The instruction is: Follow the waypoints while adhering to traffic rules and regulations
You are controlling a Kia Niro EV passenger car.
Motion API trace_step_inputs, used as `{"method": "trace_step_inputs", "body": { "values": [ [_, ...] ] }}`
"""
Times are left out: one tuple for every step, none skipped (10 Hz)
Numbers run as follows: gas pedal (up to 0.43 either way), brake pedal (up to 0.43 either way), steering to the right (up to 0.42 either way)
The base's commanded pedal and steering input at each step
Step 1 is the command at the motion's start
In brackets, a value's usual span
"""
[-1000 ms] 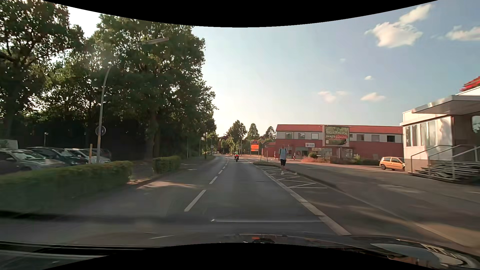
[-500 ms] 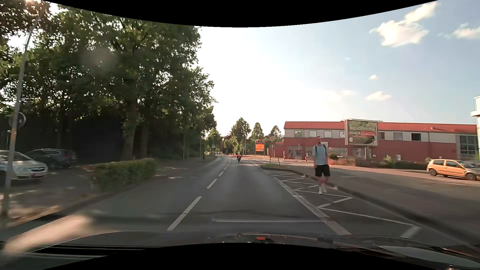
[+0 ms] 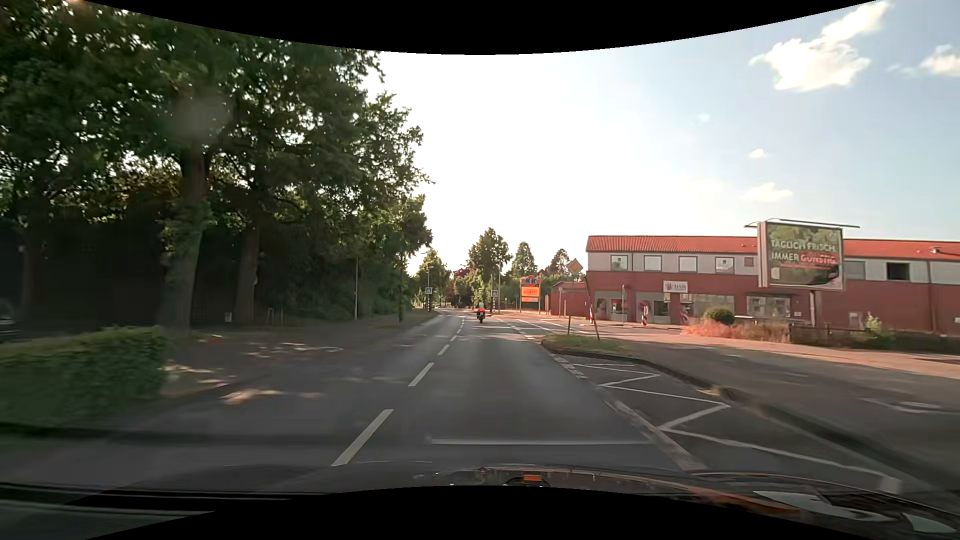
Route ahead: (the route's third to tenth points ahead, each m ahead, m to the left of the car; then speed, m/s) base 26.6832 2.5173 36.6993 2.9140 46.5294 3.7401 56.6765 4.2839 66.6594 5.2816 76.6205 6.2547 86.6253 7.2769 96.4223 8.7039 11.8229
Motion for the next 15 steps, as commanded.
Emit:
{"method": "trace_step_inputs", "body": {
  "values": [
    [0.177, 0.0, -0.009],
    [0.177, 0.0, -0.008],
    [0.177, 0.0, -0.007],
    [0.177, 0.0, -0.005],
    [0.177, 0.0, 0.0],
    [0.177, 0.0, 0.0],
    [0.177, 0.0, 0.0],
    [0.157, 0.0, -0.001],
    [0.157, 0.0, -0.001],
    [0.157, 0.0, -0.001],
    [0.157, 0.0, -0.002],
    [0.157, 0.0, -0.002],
    [0.157, 0.0, -0.002],
    [0.177, 0.0, -0.002],
    [0.177, 0.0, -0.003]
  ]
}}
